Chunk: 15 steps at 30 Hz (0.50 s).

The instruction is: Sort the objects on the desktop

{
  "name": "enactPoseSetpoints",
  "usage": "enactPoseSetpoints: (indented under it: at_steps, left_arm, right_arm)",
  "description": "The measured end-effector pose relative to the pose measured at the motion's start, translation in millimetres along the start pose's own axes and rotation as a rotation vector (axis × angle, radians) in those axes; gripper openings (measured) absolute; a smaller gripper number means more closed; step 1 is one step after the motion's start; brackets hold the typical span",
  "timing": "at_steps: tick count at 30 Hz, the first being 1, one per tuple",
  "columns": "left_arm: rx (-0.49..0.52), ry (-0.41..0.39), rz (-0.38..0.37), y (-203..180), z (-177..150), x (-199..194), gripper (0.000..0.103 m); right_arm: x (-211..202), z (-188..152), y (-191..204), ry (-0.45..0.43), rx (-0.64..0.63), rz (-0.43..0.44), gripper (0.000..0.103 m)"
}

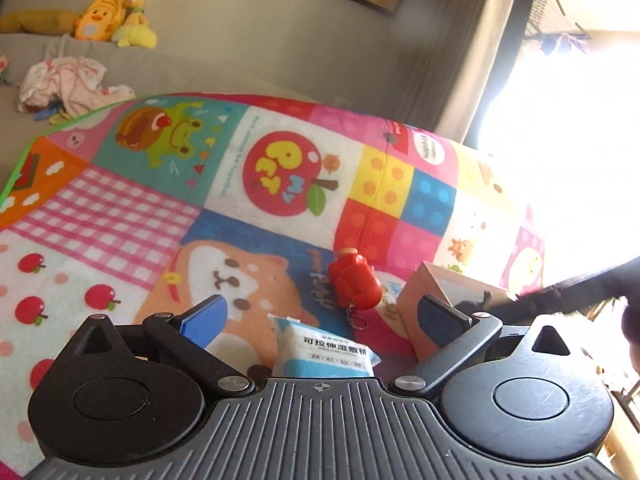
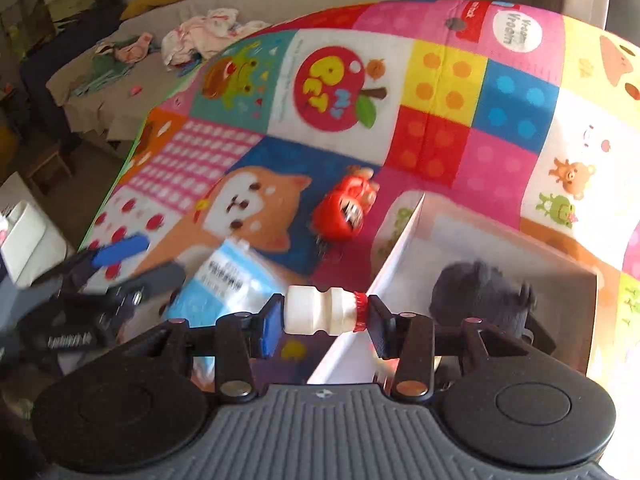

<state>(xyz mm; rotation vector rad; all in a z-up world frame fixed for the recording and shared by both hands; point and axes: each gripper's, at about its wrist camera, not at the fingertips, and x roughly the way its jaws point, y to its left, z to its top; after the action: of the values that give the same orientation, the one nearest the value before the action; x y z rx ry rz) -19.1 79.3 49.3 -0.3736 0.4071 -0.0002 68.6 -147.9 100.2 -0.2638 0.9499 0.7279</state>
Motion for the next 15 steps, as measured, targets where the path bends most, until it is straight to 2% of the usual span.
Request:
enactPoseSetpoints:
  at_steps: [1, 2, 4, 7, 9, 12, 15]
  left_arm:
    - [0.006, 0.009, 0.001, -2.5, -1.4, -0.5, 0.103]
    - [0.016, 0.028, -0.003, -6.6, -3.6, -0.6, 0.103]
    - [0.046, 0.057, -0.011, -15.5, -7.6, -1.7, 0.103]
    - [0.137, 0.090, -0.033, -35.3, -15.9, -8.1, 0.103]
    - [0.178, 0.101, -0.040, -43.8, -19.0, -12.8, 0.103]
    - [0.217, 0.115, -0.028, -51.3, -22.1, -16.8, 0.103]
    - [0.236, 0.140, -0.026, -54.8, -26.4, -18.0, 0.103]
  right_arm:
    - [-0.6, -15.7, 5.0, 0.004, -0.013, -0.005, 0.043]
    - [-5.0, -27.3, 11.6, -0.054, -0.050, -0.042, 0.043]
    - [-4.1, -41.7, 18.4, -0.097, -0.103, -0.090, 0.043]
    - [-4.1, -52.6, 16.8, -0.113, -0.066, -0.024, 0.043]
    - [-3.2, -60.9, 19.5, -0.130, -0.087, -0.039, 0.043]
    - [-0.1, -74.0, 18.0, -0.113, -0.083, 0.011, 0.043]
    - [10.8, -87.5, 19.6, -0.107, -0.096, -0.042, 0.043]
